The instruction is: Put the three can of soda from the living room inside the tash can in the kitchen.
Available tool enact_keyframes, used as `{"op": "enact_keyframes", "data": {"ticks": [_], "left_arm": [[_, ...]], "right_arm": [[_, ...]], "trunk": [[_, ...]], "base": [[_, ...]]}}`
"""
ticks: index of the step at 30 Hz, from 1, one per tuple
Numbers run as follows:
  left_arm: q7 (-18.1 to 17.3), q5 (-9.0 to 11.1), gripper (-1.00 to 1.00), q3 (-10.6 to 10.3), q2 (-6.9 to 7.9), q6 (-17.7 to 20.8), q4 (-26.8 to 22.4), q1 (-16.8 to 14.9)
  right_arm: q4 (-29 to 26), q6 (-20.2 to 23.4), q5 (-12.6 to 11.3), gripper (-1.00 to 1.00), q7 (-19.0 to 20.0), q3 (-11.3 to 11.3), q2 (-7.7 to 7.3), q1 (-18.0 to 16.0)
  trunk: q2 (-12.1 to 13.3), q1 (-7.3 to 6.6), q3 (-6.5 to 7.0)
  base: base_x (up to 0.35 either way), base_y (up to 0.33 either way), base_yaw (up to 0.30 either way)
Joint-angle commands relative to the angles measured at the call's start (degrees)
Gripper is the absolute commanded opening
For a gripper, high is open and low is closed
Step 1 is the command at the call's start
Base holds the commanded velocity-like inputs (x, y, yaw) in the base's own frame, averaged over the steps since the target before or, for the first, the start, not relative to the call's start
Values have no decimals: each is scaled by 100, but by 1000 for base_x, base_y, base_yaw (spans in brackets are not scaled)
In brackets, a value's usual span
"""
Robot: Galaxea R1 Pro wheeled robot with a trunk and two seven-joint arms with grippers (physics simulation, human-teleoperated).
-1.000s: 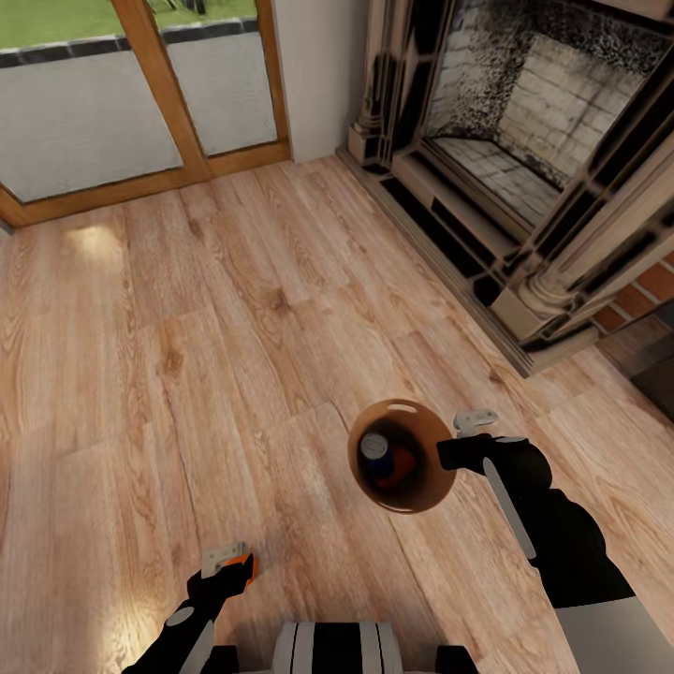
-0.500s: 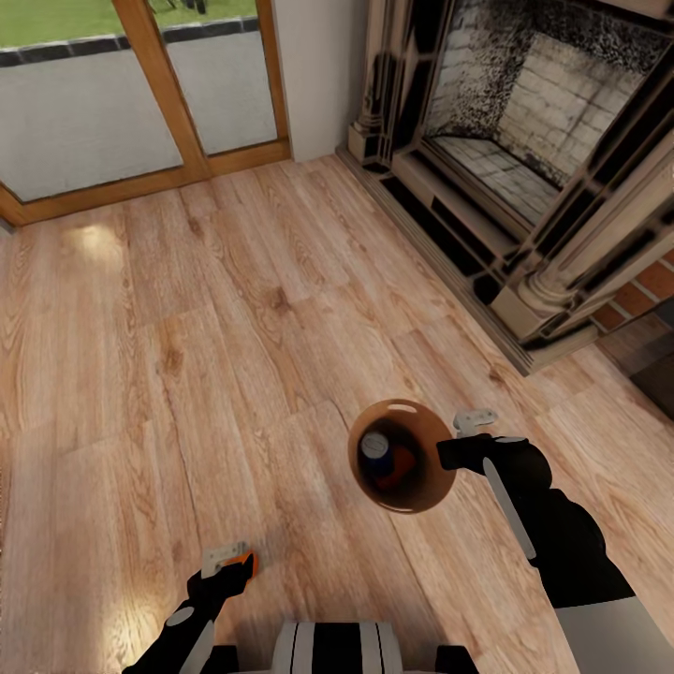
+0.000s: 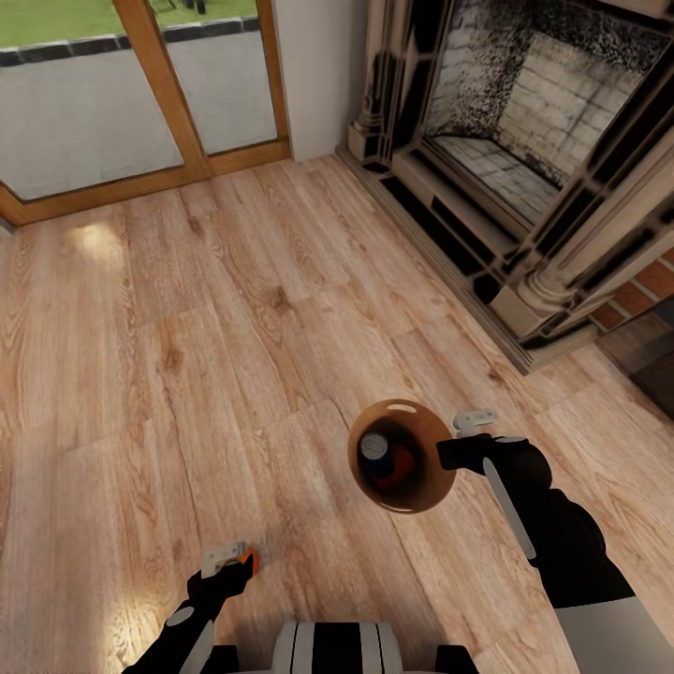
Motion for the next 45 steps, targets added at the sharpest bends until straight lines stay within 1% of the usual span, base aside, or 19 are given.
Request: {"op": "enact_keyframes", "data": {"ticks": [1, 15, 23, 44, 45], "left_arm": [[0, 0, 100, 0, 0, 0, 0, 0], [0, 0, 100, 0, 6, 0, -1, 0], [0, 0, 100, 7, 57, 0, 0, 0], [0, 0, 100, 4, 62, 0, 0, 0], [0, 0, 100, 4, 62, 0, 0, 0]], "right_arm": [[-1, 1, -103, -100, 31, 1, 1, -1], [-1, 1, -103, -100, 33, 7, 9, -1], [-1, 1, -103, -100, 32, 7, 10, -1], [-1, 1, -103, -100, 36, 7, 10, -1], [-1, 1, -103, -100, 36, 7, 10, -1]], "trunk": [[0, 0, 0], [0, 0, 0], [0, 0, 0], [0, 0, 0], [-40, 22, -18]], "base": [[0, 0, 0], [0, 0, 0], [0, 0, 0], [0, 0, 0], [0, 0, 0]]}}
